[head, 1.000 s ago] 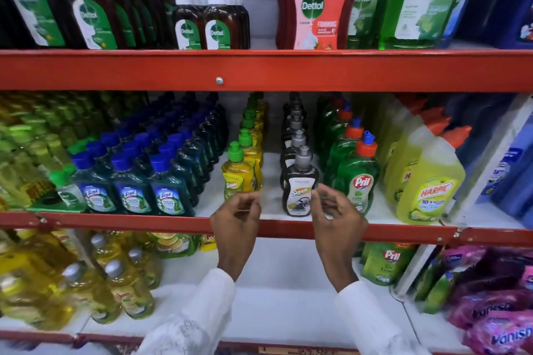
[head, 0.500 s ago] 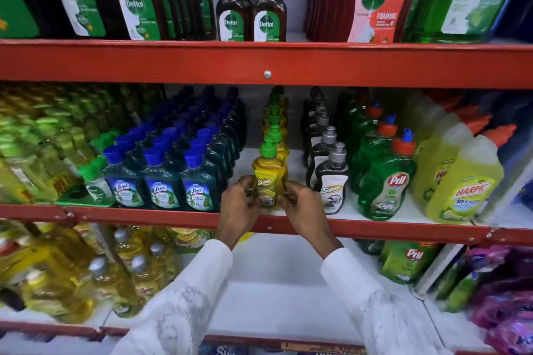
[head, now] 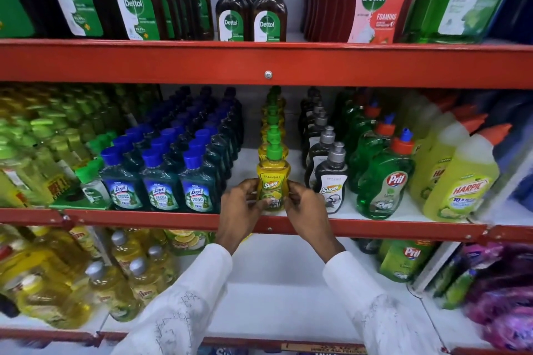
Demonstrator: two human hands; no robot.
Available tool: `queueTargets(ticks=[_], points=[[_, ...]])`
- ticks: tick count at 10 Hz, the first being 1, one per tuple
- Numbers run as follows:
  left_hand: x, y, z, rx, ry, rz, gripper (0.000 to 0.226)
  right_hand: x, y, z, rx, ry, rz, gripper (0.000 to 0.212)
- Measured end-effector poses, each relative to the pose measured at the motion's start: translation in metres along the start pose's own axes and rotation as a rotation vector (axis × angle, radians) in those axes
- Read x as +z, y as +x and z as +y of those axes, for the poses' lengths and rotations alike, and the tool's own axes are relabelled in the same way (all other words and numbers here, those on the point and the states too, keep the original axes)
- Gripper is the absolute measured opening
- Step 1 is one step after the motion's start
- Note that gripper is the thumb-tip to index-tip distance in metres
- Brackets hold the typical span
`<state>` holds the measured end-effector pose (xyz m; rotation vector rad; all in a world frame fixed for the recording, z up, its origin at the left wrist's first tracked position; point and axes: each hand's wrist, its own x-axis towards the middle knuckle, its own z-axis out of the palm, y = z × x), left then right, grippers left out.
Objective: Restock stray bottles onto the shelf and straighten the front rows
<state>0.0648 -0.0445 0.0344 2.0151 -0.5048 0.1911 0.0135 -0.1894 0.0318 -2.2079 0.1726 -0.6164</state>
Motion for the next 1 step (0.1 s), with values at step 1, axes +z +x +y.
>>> queueTargets(ticks=[1], points=[[0.0011,-0.0057,0.0029,0.012,-0.018,0.025,0.056,-0.0086,-0.0119,-0.0032,0.038,0.113,0.14,0.032]])
